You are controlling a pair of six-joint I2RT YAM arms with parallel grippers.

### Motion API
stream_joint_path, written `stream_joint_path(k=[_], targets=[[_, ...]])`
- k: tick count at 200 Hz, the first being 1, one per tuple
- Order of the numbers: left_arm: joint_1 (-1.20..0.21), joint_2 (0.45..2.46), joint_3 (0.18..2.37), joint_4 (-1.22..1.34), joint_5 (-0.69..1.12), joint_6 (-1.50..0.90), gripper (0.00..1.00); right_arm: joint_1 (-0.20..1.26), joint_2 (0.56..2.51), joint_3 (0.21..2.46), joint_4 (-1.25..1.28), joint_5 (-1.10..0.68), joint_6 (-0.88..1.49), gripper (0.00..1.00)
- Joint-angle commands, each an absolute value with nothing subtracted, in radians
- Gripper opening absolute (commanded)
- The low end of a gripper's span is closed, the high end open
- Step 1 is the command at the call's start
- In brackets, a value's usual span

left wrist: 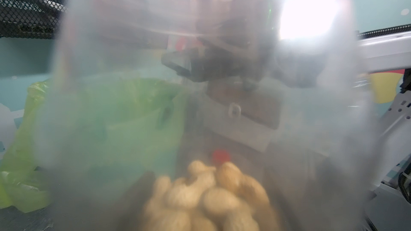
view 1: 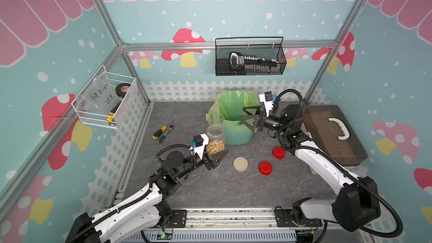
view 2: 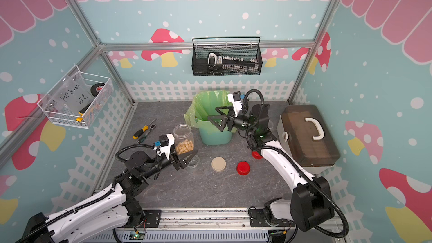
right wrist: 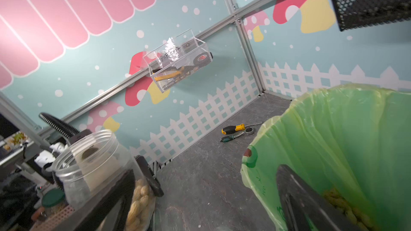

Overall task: Empty moldy peanuts from jars
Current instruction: Pour the moldy peanuts from the jar into the trash bin.

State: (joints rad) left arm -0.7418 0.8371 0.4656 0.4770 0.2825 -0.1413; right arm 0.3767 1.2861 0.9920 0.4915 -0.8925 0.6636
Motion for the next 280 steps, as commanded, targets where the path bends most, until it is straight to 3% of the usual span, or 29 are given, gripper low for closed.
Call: stream_joint_path(k=[1, 83, 215, 280], targets=[[-0.738, 0.84, 0.489, 0.556, 0.367, -0.178, 0.29, 0.408, 1.236, 0.954, 0.497, -0.964, 0.603, 0.83], [-0.738, 0.877, 0.526, 0.564, 0.502, -0.206, 0.29, 0.513, 1.163, 0.892, 0.495, -1.054, 0.547, 0.98], [-0.707, 0.894, 0.505, 0.676, 0.612, -0.295, 0.29, 0.698, 1.205, 0.942, 0.43, -1.062, 0.441, 0.99], [-0.703, 0.932, 0.509, 0.687, 0.629, -0.297, 0.29, 0.768, 1.258, 0.989, 0.439, -1.021, 0.425, 0.9]])
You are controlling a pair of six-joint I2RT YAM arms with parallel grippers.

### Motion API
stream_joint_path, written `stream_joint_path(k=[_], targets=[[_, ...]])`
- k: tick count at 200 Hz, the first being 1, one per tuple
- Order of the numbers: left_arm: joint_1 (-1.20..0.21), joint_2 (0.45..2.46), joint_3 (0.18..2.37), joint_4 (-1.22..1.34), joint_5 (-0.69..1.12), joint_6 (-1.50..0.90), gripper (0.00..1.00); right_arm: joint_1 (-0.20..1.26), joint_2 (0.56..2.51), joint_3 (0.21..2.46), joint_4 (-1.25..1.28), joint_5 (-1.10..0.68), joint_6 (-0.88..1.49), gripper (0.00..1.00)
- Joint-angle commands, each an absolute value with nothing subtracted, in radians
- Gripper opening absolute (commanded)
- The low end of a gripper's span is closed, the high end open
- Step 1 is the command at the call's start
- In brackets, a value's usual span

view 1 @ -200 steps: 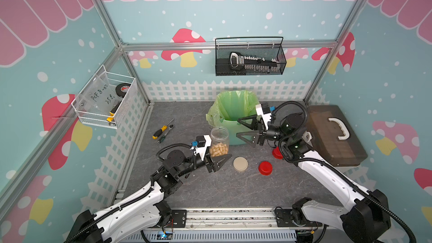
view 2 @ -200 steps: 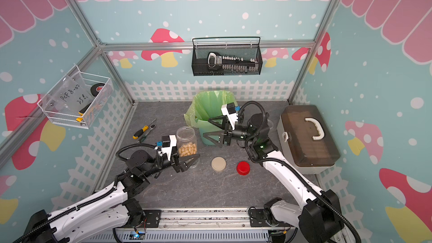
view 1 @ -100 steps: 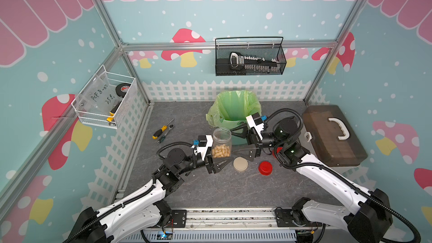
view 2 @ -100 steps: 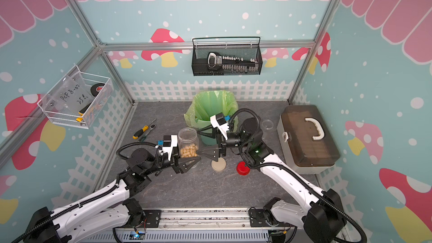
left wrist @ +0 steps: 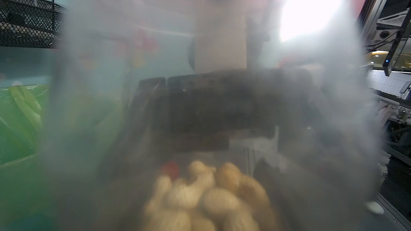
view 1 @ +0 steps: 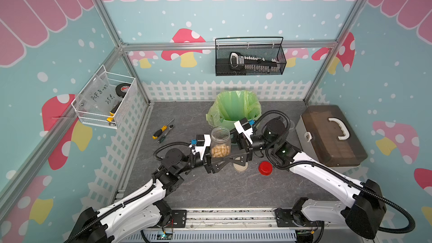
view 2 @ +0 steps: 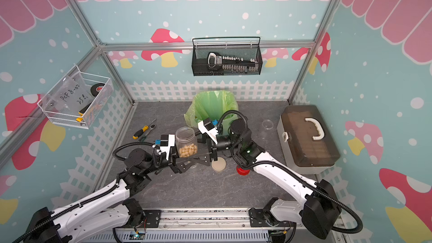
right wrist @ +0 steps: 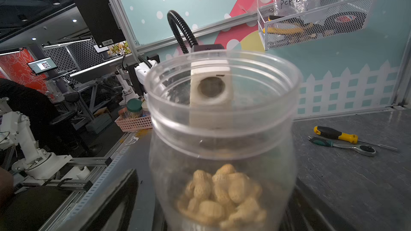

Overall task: Empty moldy peanuts from jars
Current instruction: Pour the moldy peanuts from the jar into the trash bin.

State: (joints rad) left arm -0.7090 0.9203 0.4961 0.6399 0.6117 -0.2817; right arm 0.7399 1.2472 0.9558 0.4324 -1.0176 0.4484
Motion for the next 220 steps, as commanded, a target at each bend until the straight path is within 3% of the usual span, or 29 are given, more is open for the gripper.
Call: stream_joint_path(k=[1, 64, 118, 172, 220], targets=[[-0.703, 0.931, 0.509, 0.688, 0.629, -0.297, 0.29, 0.769, 1.258, 0.989, 0.439, -1.02, 0.425, 0.9], [-0.698, 0.943, 0.509, 0.701, 0.635, -0.308, 0.29, 0.781, 1.275, 0.991, 0.448, -0.991, 0.422, 0.86], [-0.693, 0.949, 0.505, 0.72, 0.645, -0.319, 0.3, 0.788, 1.287, 0.997, 0.448, -0.974, 0.419, 0.73], [-0.689, 0.95, 0.504, 0.731, 0.65, -0.328, 0.3, 0.805, 1.293, 1.003, 0.449, -0.968, 0.415, 0.8], [-0.686, 0.952, 0.504, 0.731, 0.652, -0.33, 0.3, 0.817, 1.329, 1.025, 0.451, -0.97, 0.413, 0.78]])
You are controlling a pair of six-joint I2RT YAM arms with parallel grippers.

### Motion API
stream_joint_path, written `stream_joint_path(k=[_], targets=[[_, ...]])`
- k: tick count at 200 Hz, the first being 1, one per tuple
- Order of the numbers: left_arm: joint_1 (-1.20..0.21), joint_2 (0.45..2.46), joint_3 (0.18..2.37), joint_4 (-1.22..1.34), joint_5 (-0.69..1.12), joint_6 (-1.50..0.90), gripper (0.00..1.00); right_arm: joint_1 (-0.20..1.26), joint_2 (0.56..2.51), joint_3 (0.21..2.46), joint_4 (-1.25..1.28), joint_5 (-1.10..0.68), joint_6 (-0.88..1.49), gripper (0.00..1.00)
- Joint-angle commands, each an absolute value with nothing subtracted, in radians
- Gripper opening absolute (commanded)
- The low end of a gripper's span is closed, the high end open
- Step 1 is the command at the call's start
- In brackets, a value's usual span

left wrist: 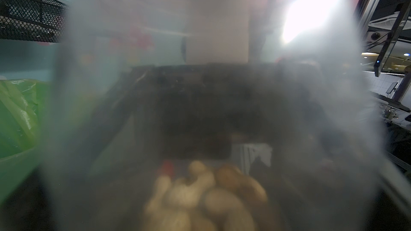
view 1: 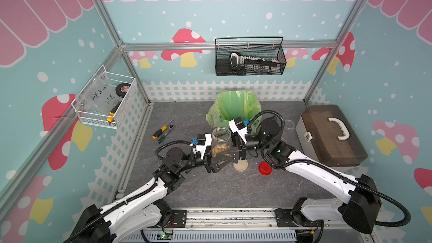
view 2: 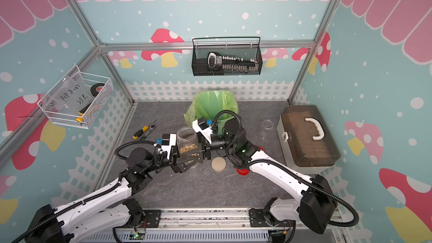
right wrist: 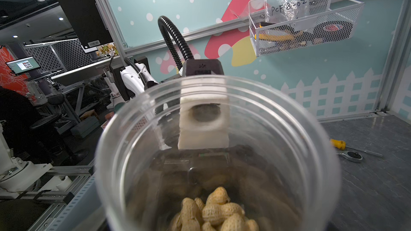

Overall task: Empty moldy peanuts from jars
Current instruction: Pour the moldy peanuts from the jar into the trash bin.

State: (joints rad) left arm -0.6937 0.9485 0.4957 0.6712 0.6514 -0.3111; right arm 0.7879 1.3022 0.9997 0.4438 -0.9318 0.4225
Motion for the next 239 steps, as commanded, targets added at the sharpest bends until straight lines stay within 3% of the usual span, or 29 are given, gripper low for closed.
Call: stream_joint_path(k=[1, 65, 94, 126, 140, 164, 189, 239], targets=[[-0.687, 0.951, 0.505, 0.731, 0.652, -0.331, 0.3, 0.817, 1.329, 1.026, 0.45, -0.971, 0.413, 0.78], [-0.685, 0.959, 0.504, 0.738, 0.653, -0.334, 0.33, 0.824, 1.331, 1.023, 0.45, -0.971, 0.409, 0.64], [-0.684, 0.954, 0.504, 0.73, 0.652, -0.328, 0.46, 0.824, 1.335, 1.024, 0.444, -0.973, 0.409, 0.56], [-0.68, 0.942, 0.505, 0.696, 0.651, -0.314, 0.65, 0.82, 1.311, 1.016, 0.422, -0.955, 0.393, 0.53], [-0.68, 0.936, 0.507, 0.677, 0.651, -0.305, 0.8, 0.818, 1.298, 1.01, 0.411, -0.947, 0.383, 0.52], [-0.677, 0.931, 0.508, 0.662, 0.653, -0.299, 0.91, 0.809, 1.28, 0.999, 0.402, -0.94, 0.379, 0.52], [-0.676, 0.929, 0.509, 0.658, 0.663, -0.298, 0.99, 0.798, 1.269, 0.991, 0.402, -0.94, 0.383, 0.51], [-0.674, 0.93, 0.515, 0.651, 0.691, -0.298, 0.99, 0.778, 1.255, 0.979, 0.405, -0.909, 0.393, 0.5]])
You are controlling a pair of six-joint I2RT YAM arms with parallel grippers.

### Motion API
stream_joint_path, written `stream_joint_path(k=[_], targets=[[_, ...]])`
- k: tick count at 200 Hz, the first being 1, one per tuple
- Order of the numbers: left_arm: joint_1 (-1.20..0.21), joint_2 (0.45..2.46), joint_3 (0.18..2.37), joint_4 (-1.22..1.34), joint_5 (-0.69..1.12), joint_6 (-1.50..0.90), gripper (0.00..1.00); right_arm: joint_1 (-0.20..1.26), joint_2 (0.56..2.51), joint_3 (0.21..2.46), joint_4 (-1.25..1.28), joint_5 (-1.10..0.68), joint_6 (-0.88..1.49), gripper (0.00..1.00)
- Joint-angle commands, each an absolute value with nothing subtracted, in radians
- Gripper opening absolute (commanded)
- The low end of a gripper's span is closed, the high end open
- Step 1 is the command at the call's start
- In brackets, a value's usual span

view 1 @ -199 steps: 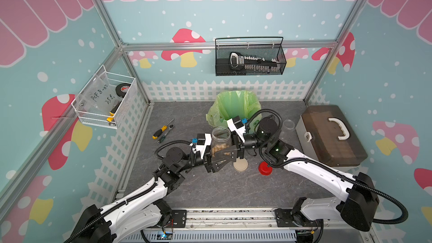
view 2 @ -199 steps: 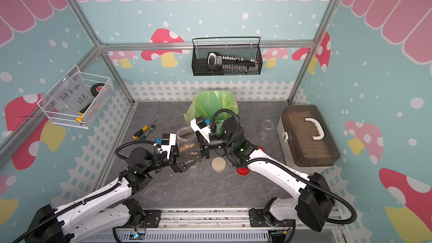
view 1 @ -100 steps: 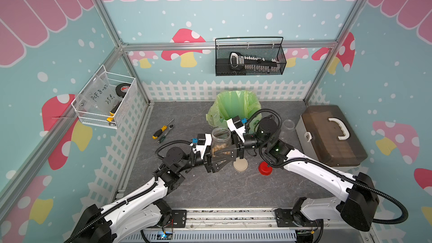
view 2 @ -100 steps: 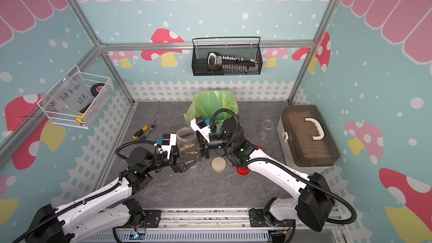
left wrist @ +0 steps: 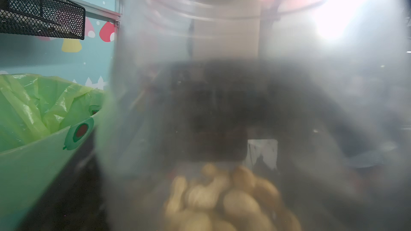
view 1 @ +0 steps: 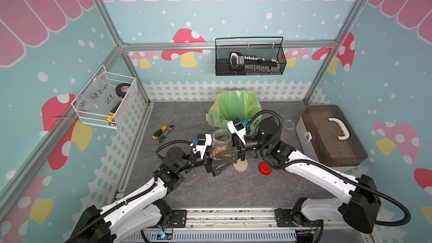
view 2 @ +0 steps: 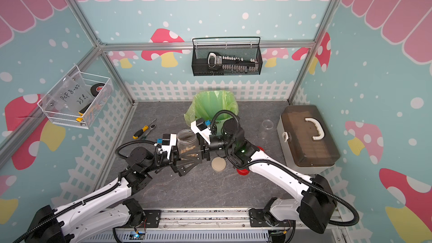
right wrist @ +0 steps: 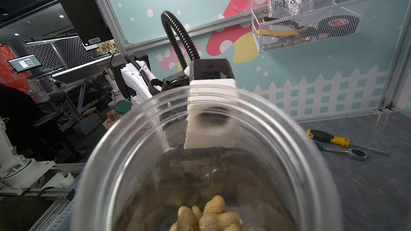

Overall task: Empty moldy peanuts from jars
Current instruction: Pour the moldy peanuts from the jar into the trash bin.

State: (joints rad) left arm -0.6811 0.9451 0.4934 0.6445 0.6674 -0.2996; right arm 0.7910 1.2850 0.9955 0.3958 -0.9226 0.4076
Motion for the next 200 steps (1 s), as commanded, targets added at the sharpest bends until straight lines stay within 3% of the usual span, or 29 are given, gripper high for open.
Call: stream_joint_path(k=[1, 89, 125, 200], targets=[[-0.674, 0.929, 0.515, 0.652, 0.691, -0.297, 0.99, 0.778, 1.254, 0.979, 0.404, -0.908, 0.393, 0.5], [-0.674, 0.961, 0.54, 0.607, 0.738, -0.28, 0.99, 0.729, 1.209, 0.945, 0.403, -0.851, 0.417, 0.5], [-0.674, 0.932, 0.536, 0.529, 0.592, -0.232, 0.99, 0.708, 1.175, 0.932, 0.329, -0.781, 0.371, 0.5], [-0.673, 0.873, 0.497, 0.438, 0.229, -0.159, 0.99, 0.707, 1.117, 1.017, -0.114, -0.327, 0.156, 0.49]])
